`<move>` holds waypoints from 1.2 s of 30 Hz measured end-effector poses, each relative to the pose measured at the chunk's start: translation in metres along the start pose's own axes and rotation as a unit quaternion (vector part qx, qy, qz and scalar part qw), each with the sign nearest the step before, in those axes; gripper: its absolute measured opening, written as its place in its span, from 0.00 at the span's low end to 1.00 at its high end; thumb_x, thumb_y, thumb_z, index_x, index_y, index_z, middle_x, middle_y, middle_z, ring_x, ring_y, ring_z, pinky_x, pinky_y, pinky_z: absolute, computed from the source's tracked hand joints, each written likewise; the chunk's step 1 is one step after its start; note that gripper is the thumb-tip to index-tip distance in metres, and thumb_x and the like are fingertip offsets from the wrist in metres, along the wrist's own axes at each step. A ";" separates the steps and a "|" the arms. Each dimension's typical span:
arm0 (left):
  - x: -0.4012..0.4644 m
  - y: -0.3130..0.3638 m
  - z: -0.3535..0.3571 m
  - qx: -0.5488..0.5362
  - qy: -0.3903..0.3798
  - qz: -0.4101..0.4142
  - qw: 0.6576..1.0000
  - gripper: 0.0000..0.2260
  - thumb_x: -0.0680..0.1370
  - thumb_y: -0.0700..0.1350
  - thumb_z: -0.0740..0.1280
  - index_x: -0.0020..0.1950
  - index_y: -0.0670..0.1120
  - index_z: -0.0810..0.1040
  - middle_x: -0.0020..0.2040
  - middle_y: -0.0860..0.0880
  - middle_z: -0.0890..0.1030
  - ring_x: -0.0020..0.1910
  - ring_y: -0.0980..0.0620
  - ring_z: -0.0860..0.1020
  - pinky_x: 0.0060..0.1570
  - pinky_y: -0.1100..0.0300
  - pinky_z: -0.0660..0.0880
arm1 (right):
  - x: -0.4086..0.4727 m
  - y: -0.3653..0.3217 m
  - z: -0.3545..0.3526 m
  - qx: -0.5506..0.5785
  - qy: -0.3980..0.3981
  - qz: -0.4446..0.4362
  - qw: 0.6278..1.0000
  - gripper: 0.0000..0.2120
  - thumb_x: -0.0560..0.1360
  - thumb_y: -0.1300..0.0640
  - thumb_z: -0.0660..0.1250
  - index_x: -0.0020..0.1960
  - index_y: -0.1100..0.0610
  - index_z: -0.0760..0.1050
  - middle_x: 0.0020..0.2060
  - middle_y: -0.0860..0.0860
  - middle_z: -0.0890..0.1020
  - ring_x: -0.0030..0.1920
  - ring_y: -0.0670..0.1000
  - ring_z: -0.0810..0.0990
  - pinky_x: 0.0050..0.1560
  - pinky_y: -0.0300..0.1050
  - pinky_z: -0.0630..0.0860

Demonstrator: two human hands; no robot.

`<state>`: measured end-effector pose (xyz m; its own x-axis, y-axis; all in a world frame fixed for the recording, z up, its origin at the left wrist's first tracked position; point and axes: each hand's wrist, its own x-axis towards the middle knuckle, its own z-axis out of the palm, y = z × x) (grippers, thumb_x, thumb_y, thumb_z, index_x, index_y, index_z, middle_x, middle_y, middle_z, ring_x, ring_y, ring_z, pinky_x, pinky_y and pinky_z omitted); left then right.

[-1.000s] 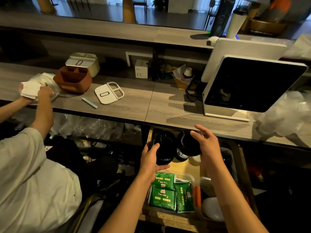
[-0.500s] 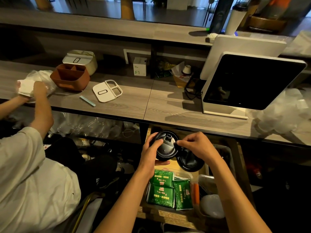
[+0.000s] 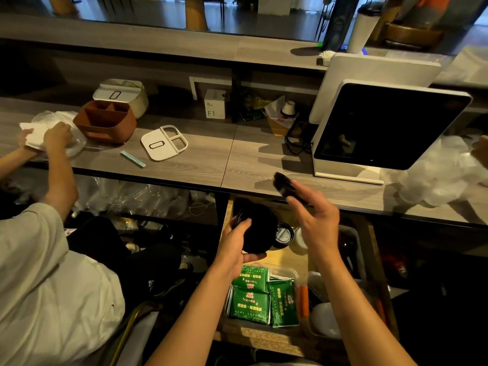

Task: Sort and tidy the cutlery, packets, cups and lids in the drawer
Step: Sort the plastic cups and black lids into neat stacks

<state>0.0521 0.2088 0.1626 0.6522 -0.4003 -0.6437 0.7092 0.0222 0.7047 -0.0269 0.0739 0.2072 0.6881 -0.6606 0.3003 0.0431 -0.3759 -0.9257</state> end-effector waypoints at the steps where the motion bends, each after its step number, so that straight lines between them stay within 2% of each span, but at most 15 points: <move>1: -0.001 0.000 0.002 -0.002 -0.009 0.001 1.000 0.15 0.81 0.49 0.65 0.67 0.49 0.72 0.62 0.42 0.77 0.52 0.40 0.80 0.33 0.52 0.81 | -0.003 0.006 0.003 -0.017 -0.015 -0.018 1.000 0.19 0.75 0.61 0.71 0.60 0.42 0.77 0.51 0.42 0.80 0.54 0.47 0.80 0.54 0.42 0.79; 4: -0.004 0.001 0.005 -0.008 -0.031 0.006 0.999 0.14 0.83 0.53 0.60 0.65 0.48 0.74 0.58 0.41 0.81 0.51 0.42 0.82 0.34 0.51 0.80 | -0.013 0.025 0.008 -0.127 -0.071 -0.071 0.987 0.17 0.73 0.54 0.72 0.60 0.44 0.78 0.52 0.42 0.81 0.57 0.51 0.77 0.58 0.56 0.77; 6: -0.007 0.003 0.004 -0.028 -0.035 -0.005 0.999 0.17 0.82 0.57 0.61 0.64 0.48 0.76 0.57 0.41 0.82 0.51 0.42 0.83 0.37 0.50 0.81 | -0.018 0.032 0.010 -0.168 -0.109 -0.063 0.978 0.19 0.73 0.56 0.74 0.61 0.42 0.78 0.55 0.46 0.82 0.62 0.50 0.75 0.64 0.58 0.73; 8: -0.008 0.004 0.003 -0.043 -0.039 -0.013 0.998 0.20 0.80 0.60 0.61 0.64 0.49 0.76 0.58 0.41 0.82 0.53 0.42 0.83 0.39 0.48 0.81 | -0.021 0.035 0.009 -0.176 -0.142 -0.071 0.972 0.18 0.73 0.58 0.74 0.60 0.43 0.79 0.56 0.45 0.81 0.64 0.38 0.71 0.70 0.53 0.66; 10: -0.009 0.004 0.003 -0.046 -0.049 -0.018 0.998 0.22 0.79 0.63 0.61 0.65 0.49 0.76 0.59 0.41 0.81 0.54 0.42 0.82 0.39 0.48 0.82 | -0.021 0.034 0.008 -0.172 -0.165 -0.098 0.966 0.15 0.72 0.60 0.75 0.57 0.47 0.82 0.54 0.42 0.80 0.63 0.27 0.68 0.71 0.47 0.61; 14: -0.011 0.003 0.007 -0.044 -0.065 -0.015 0.997 0.20 0.79 0.61 0.63 0.64 0.49 0.77 0.58 0.41 0.82 0.53 0.43 0.83 0.40 0.49 0.82 | -0.020 0.029 0.007 -0.166 -0.222 -0.092 0.956 0.13 0.74 0.58 0.73 0.56 0.46 0.81 0.52 0.31 0.76 0.62 0.26 0.68 0.70 0.32 0.54; 16: -0.009 0.002 0.007 -0.033 -0.057 -0.008 0.998 0.17 0.80 0.56 0.65 0.64 0.49 0.77 0.59 0.40 0.81 0.53 0.42 0.82 0.38 0.50 0.81 | -0.020 0.027 0.006 -0.146 -0.243 -0.071 0.956 0.14 0.76 0.56 0.71 0.58 0.41 0.79 0.51 0.33 0.80 0.61 0.31 0.73 0.72 0.32 0.55; 18: -0.007 0.001 0.007 -0.028 -0.043 -0.007 0.999 0.14 0.81 0.51 0.64 0.64 0.48 0.76 0.60 0.39 0.80 0.53 0.41 0.81 0.37 0.50 0.81 | -0.020 0.024 0.005 -0.095 -0.238 -0.020 0.966 0.15 0.77 0.56 0.69 0.59 0.39 0.77 0.48 0.38 0.84 0.59 0.37 0.77 0.72 0.35 0.61; 21: -0.004 -0.001 0.006 -0.007 -0.031 0.013 0.999 0.12 0.82 0.46 0.61 0.65 0.48 0.74 0.60 0.39 0.79 0.54 0.39 0.80 0.37 0.49 0.81 | -0.020 0.013 0.006 0.022 -0.120 0.058 0.991 0.14 0.79 0.62 0.66 0.59 0.45 0.78 0.52 0.44 0.84 0.56 0.42 0.81 0.58 0.36 0.76; 23: -0.004 -0.003 0.007 0.011 -0.036 0.029 0.999 0.13 0.82 0.45 0.61 0.66 0.50 0.73 0.61 0.40 0.77 0.56 0.38 0.79 0.38 0.48 0.82 | -0.012 0.008 0.011 0.042 -0.047 0.113 0.992 0.14 0.81 0.60 0.63 0.64 0.51 0.76 0.57 0.42 0.80 0.57 0.39 0.78 0.53 0.29 0.75; 25: -0.005 -0.006 0.010 0.028 -0.050 0.039 0.998 0.14 0.81 0.44 0.61 0.66 0.52 0.74 0.62 0.41 0.76 0.58 0.37 0.78 0.38 0.48 0.81 | -0.004 0.013 0.019 0.030 -0.063 0.198 0.978 0.16 0.82 0.53 0.60 0.70 0.50 0.71 0.60 0.41 0.75 0.57 0.38 0.75 0.47 0.25 0.73; 27: -0.006 -0.009 0.013 0.033 -0.064 0.047 0.996 0.15 0.81 0.44 0.60 0.66 0.53 0.74 0.63 0.42 0.76 0.59 0.37 0.77 0.38 0.48 0.81 | -0.003 0.027 0.027 0.062 -0.095 0.298 0.948 0.18 0.82 0.45 0.57 0.68 0.50 0.73 0.59 0.46 0.78 0.58 0.45 0.78 0.46 0.33 0.75; 29: -0.006 -0.011 0.014 0.028 -0.066 0.044 0.996 0.14 0.81 0.43 0.60 0.64 0.53 0.75 0.62 0.42 0.77 0.59 0.38 0.77 0.38 0.48 0.81 | -0.007 0.040 0.031 0.081 -0.109 0.337 0.932 0.18 0.82 0.43 0.56 0.62 0.51 0.78 0.54 0.52 0.82 0.56 0.52 0.81 0.49 0.44 0.78; 34: 0.002 -0.019 0.017 0.019 -0.055 -0.016 0.998 0.09 0.82 0.44 0.64 0.60 0.54 0.77 0.61 0.43 0.78 0.57 0.40 0.78 0.37 0.47 0.82 | -0.018 0.062 0.033 0.078 -0.094 0.344 0.931 0.17 0.82 0.45 0.58 0.54 0.52 0.82 0.47 0.53 0.86 0.51 0.53 0.84 0.54 0.52 0.80; 36: 0.008 -0.024 0.016 0.017 -0.040 -0.034 0.998 0.10 0.81 0.45 0.66 0.61 0.55 0.76 0.62 0.43 0.77 0.57 0.40 0.78 0.36 0.48 0.82 | -0.023 0.071 0.037 0.042 -0.094 0.332 0.938 0.20 0.79 0.39 0.58 0.55 0.50 0.82 0.47 0.51 0.85 0.51 0.51 0.84 0.54 0.53 0.81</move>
<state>0.0362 0.1904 0.1453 0.5779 -0.4715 -0.6661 0.7410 -0.0388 0.6704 -0.0131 0.0859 0.1259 0.6985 -0.6019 -0.3869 -0.3882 0.1354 -0.9116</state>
